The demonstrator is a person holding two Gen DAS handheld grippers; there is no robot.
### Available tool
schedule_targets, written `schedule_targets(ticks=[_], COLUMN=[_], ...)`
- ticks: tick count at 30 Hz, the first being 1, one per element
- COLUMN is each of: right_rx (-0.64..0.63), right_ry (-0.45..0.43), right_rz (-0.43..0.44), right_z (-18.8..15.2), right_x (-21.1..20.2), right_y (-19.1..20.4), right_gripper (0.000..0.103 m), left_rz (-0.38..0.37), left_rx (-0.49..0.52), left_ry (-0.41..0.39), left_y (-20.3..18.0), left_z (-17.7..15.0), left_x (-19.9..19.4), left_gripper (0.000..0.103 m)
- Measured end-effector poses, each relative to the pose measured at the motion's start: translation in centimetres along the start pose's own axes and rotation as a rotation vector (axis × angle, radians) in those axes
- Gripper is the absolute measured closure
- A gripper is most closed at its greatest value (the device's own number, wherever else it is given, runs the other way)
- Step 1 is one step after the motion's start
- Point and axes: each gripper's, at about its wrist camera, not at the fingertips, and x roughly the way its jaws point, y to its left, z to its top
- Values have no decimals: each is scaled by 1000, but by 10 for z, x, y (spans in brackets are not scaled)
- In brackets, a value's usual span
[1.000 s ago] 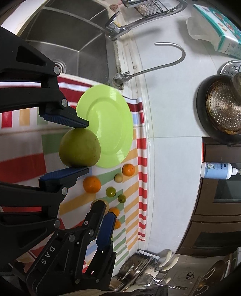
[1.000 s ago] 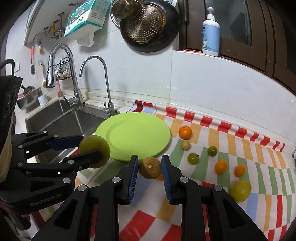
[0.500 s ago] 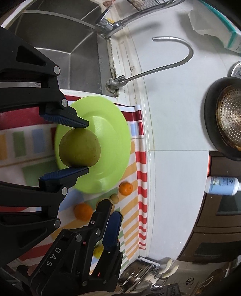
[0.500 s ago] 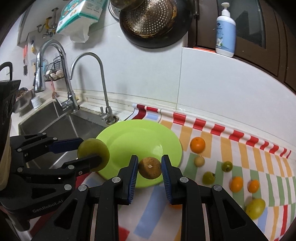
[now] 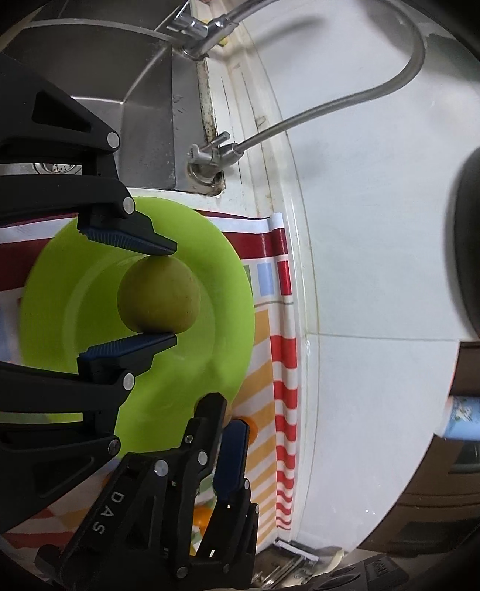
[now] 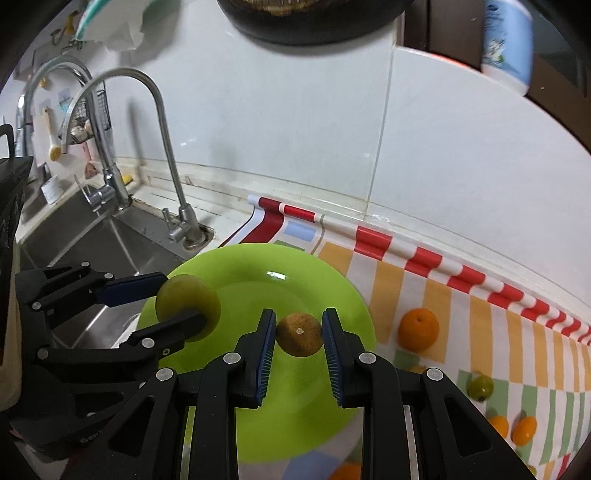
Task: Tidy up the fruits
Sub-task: 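Carry the green apple with the left tool while the right tool carries the brown fruit to the plate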
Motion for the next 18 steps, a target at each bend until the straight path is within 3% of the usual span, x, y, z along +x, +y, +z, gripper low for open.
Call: schedule_targets(ticks=[9,18], right_rx=[7,25], right_ry=[55,69], right_rz=[4,-6], right_z=[7,5], right_x=[33,43], right_y=[-5,-9], right_gripper=[76,76], left_rz=[-7,-11], left_rx=[-20,-15], left_ry=[52,68], left_y=[8,6], left_z=[3,4], left_x=[33,38], left_gripper=[61,60])
